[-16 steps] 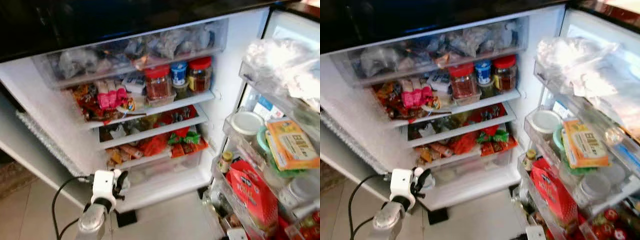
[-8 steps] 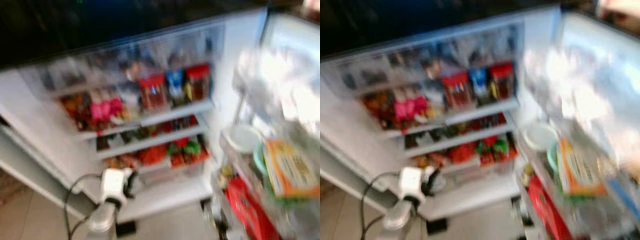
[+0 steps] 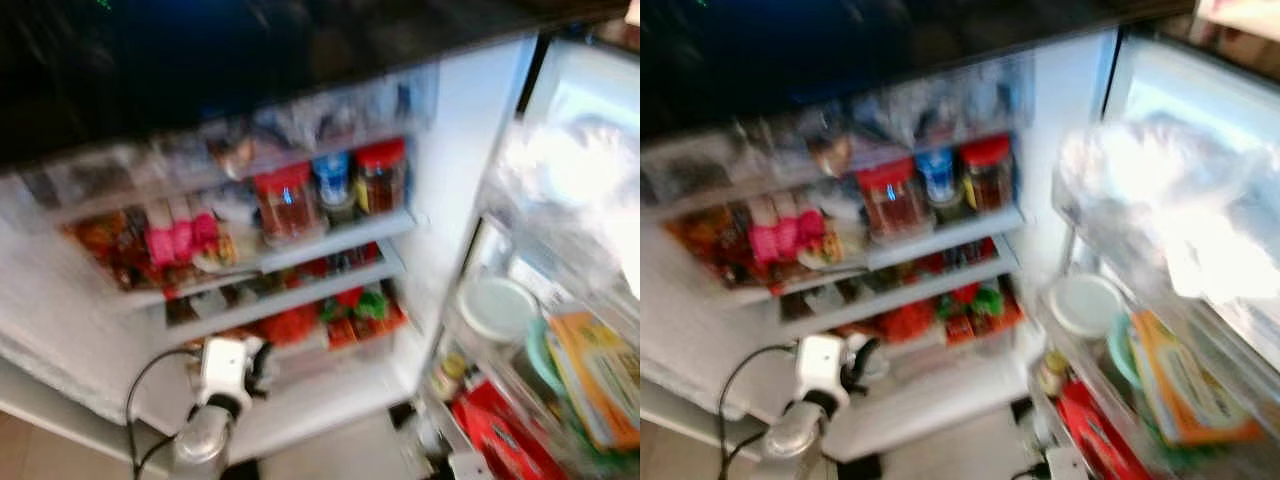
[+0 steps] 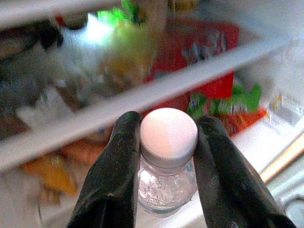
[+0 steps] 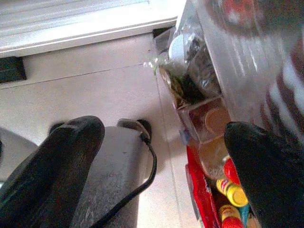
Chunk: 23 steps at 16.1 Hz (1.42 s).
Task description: Restocking fridge
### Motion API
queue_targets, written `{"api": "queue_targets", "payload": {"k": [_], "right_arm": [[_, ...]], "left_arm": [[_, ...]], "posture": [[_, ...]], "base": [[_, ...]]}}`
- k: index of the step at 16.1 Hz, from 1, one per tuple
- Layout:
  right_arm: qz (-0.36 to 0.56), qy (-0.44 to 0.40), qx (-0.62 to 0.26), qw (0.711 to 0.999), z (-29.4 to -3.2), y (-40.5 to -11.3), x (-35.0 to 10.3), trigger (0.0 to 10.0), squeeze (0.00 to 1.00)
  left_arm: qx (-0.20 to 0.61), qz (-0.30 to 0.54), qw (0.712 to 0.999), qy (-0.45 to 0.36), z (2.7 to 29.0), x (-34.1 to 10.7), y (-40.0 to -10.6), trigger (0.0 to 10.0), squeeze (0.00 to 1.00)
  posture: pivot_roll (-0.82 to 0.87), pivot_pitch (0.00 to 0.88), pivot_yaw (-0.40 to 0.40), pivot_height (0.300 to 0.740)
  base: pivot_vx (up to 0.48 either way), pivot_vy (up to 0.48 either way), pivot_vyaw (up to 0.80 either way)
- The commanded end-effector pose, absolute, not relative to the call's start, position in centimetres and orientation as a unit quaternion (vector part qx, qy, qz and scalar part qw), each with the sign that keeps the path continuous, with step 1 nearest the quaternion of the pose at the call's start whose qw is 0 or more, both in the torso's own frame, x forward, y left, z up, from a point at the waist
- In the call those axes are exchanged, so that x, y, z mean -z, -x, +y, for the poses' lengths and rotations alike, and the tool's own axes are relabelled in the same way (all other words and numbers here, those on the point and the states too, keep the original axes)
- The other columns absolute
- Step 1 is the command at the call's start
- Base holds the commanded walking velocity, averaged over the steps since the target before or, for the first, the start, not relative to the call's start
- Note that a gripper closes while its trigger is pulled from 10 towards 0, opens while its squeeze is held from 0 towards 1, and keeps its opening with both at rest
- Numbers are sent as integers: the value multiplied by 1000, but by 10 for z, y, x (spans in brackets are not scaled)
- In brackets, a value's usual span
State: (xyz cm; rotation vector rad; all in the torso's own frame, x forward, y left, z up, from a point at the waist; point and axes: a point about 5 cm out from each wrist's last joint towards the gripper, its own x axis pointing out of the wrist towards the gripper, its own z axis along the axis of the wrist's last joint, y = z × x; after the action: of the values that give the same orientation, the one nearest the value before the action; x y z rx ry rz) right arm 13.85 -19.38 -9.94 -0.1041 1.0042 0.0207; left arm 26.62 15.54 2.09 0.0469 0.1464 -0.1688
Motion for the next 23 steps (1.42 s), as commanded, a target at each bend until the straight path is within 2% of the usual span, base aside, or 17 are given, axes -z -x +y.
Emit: {"api": "queue_targets", "payload": {"k": [1,9,17,23], "right_arm": [[503,60,-10,862,-198,-125,104,10000,0],[510,67,-17,857,-200,-121,105,10000,0],[514,72,-24,854,-200,-118,106,10000,0],[511,66,-33,857,-196,-117,106,10000,0]], "left_arm": [[66,84,994,-29,170,-18,-262,10000,0],[65,78,994,-31,169,-18,-260,10000,0],[66,79,994,-34,168,-17,-258,10000,0],[80,81,992,-57,166,-17,-258,10000,0]], "posture": [[-87,92,69,740],[-102,96,66,740],[-100,88,61,651],[-96,76,63,651]], "base": [[0,0,0],[0,0,0],[0,0,0],[0,0,0]]}}
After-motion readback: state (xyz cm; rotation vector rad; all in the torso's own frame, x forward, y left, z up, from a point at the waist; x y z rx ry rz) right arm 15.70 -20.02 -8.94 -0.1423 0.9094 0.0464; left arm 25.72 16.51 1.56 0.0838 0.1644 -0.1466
